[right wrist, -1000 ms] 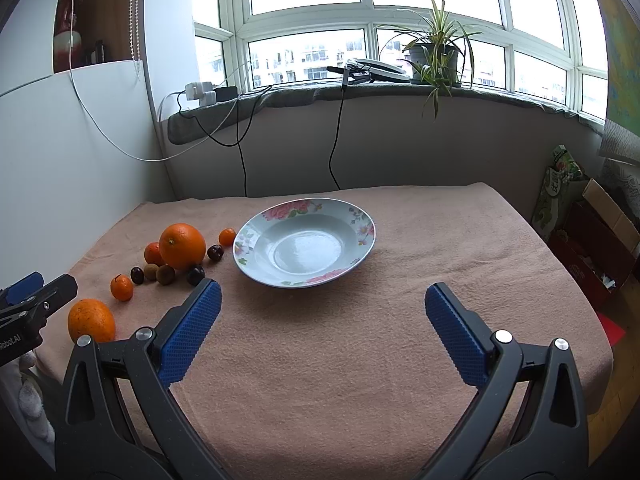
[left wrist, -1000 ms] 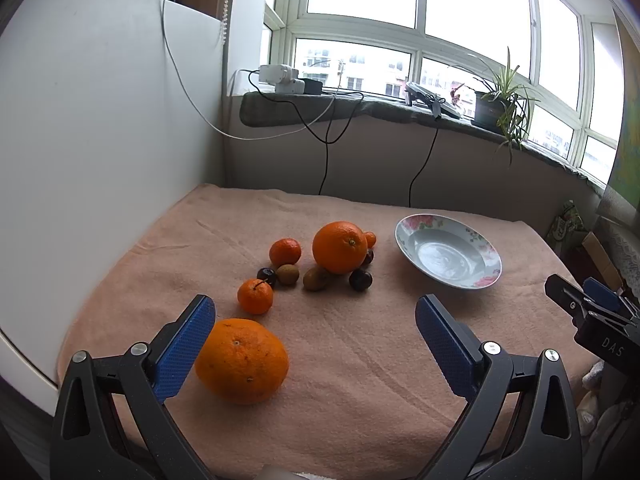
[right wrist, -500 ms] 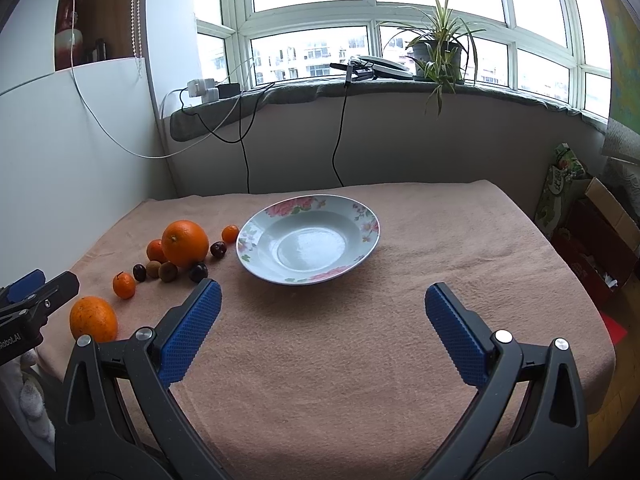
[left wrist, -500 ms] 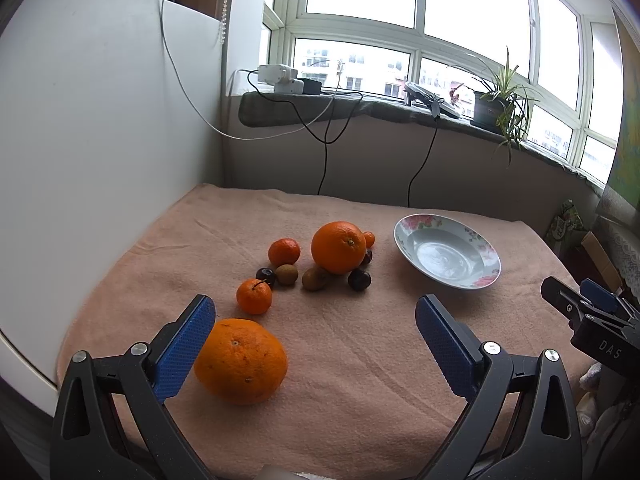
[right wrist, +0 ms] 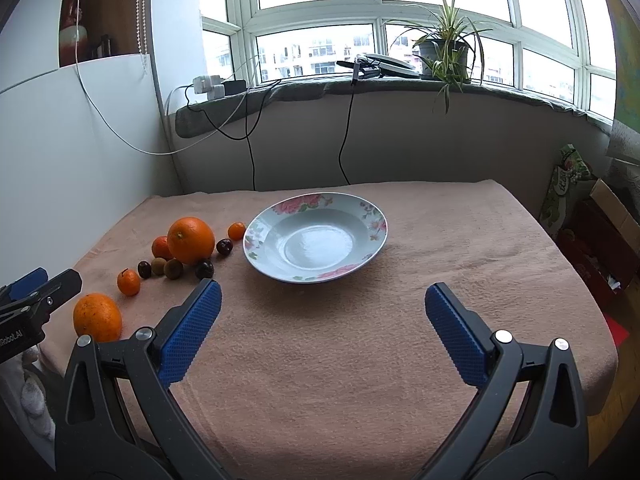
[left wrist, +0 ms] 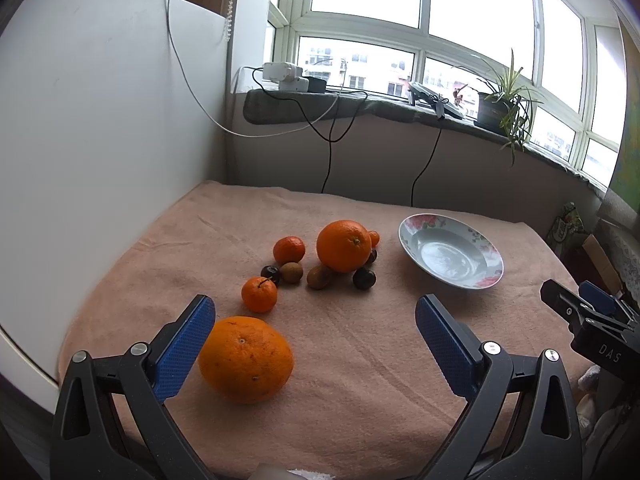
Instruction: Organize fruits
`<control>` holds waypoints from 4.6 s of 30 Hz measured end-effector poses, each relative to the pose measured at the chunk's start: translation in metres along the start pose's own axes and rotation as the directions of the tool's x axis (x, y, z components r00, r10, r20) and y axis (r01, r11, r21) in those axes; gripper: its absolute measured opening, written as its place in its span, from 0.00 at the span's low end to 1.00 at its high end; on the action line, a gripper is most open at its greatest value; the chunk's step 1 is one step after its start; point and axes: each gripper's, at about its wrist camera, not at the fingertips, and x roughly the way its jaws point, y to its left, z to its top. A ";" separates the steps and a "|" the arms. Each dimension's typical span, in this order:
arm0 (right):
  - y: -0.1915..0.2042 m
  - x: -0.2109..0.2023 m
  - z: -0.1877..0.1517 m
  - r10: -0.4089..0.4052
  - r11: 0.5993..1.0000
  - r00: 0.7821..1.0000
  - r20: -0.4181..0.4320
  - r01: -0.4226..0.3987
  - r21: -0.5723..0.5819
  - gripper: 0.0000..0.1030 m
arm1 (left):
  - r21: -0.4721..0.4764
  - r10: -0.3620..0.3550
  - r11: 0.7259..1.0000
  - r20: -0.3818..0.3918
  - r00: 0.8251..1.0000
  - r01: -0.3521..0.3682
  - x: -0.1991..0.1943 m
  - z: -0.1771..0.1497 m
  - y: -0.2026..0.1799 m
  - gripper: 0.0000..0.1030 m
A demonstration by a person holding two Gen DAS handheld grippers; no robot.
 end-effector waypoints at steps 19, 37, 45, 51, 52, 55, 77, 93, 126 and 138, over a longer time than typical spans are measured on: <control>0.019 0.004 0.007 0.107 0.992 0.994 -0.030 -0.109 -0.056 1.00 | -0.096 0.019 0.995 -0.014 1.000 -0.020 -0.008 -0.005 0.039 0.97; 0.104 0.067 0.008 0.414 0.880 0.856 -0.309 -0.463 -0.104 1.00 | -0.110 -0.053 0.993 -0.163 0.985 0.036 0.010 -0.037 0.075 0.97; 0.145 0.103 -0.004 0.496 0.811 0.737 -0.460 -0.582 -0.059 1.00 | -0.130 -0.115 0.988 -0.214 0.970 0.089 0.029 -0.045 0.075 0.93; 0.171 0.112 -0.012 0.538 0.755 0.654 -0.532 -0.654 -0.040 1.00 | -0.160 -0.148 0.981 -0.239 0.960 0.111 0.039 -0.050 0.077 0.90; 0.174 0.113 -0.013 0.544 0.747 0.641 -0.541 -0.664 -0.036 1.00 | -0.165 -0.151 0.980 -0.240 0.959 0.113 0.040 -0.050 0.078 0.90; 0.181 0.120 -0.015 0.554 0.734 0.615 -0.561 -0.678 -0.019 1.00 | -0.169 -0.154 0.979 -0.244 0.958 0.114 0.043 -0.050 0.079 0.81; 0.216 0.142 -0.031 0.578 0.686 0.538 -0.614 -0.728 0.008 0.90 | -0.194 -0.181 0.972 -0.245 0.952 0.135 0.049 -0.053 0.085 0.69; 0.225 0.145 -0.038 0.568 0.682 0.537 -0.624 -0.731 -0.009 0.74 | -0.178 -0.175 0.975 -0.241 0.955 0.134 0.048 -0.052 0.083 0.69; 0.092 0.138 0.042 0.513 0.830 0.745 -0.426 -0.557 0.024 0.74 | 0.058 -0.339 0.931 -0.240 0.910 0.362 0.082 0.023 -0.038 0.69; 0.030 0.138 0.085 0.463 0.878 0.817 -0.345 -0.477 0.050 0.74 | 0.136 -0.404 0.888 -0.230 0.885 0.440 0.103 0.058 -0.097 0.69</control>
